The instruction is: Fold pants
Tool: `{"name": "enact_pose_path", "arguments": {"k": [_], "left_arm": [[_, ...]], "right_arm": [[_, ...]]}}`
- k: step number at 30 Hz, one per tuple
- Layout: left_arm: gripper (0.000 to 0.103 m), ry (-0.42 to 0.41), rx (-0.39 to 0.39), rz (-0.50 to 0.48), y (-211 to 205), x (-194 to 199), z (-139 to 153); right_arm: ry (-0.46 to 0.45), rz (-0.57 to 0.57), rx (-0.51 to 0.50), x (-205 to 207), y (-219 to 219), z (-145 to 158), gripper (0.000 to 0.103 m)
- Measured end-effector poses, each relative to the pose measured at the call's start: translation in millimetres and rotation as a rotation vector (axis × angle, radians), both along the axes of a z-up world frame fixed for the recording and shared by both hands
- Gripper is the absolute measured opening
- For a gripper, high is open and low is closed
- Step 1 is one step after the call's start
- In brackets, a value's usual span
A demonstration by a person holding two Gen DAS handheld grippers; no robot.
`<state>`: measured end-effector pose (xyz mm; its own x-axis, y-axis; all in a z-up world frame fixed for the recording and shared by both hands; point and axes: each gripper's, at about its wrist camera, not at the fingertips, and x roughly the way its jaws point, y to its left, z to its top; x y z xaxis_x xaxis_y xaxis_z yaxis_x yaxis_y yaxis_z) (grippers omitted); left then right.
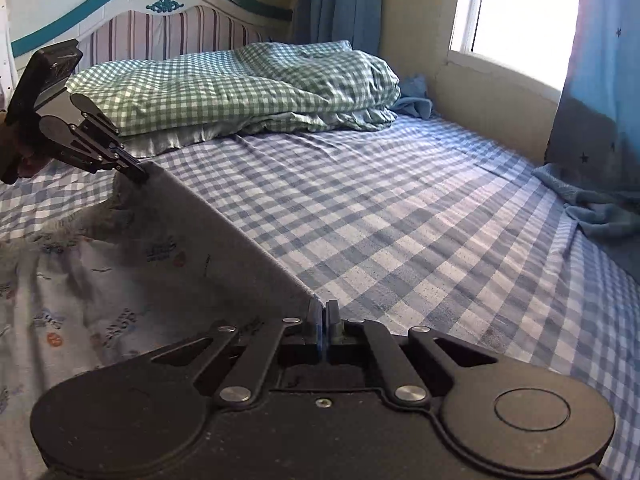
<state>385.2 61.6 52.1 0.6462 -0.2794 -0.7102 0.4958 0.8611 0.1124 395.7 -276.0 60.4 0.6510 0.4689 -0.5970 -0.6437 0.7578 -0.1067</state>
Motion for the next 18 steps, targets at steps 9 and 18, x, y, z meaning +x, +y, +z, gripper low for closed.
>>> {"name": "enact_pose_path", "arguments": {"k": [9, 18], "left_arm": [[0.002, -0.154, 0.093, -0.115, -2, -123, 14], [0.002, -0.171, 0.086, -0.123, 4, -202, -39]], "right_arm": [[-0.066, 0.005, 0.019, -158, 3, 19, 0.000], [0.018, -0.077, 0.057, -246, 15, -48, 0.000]]}}
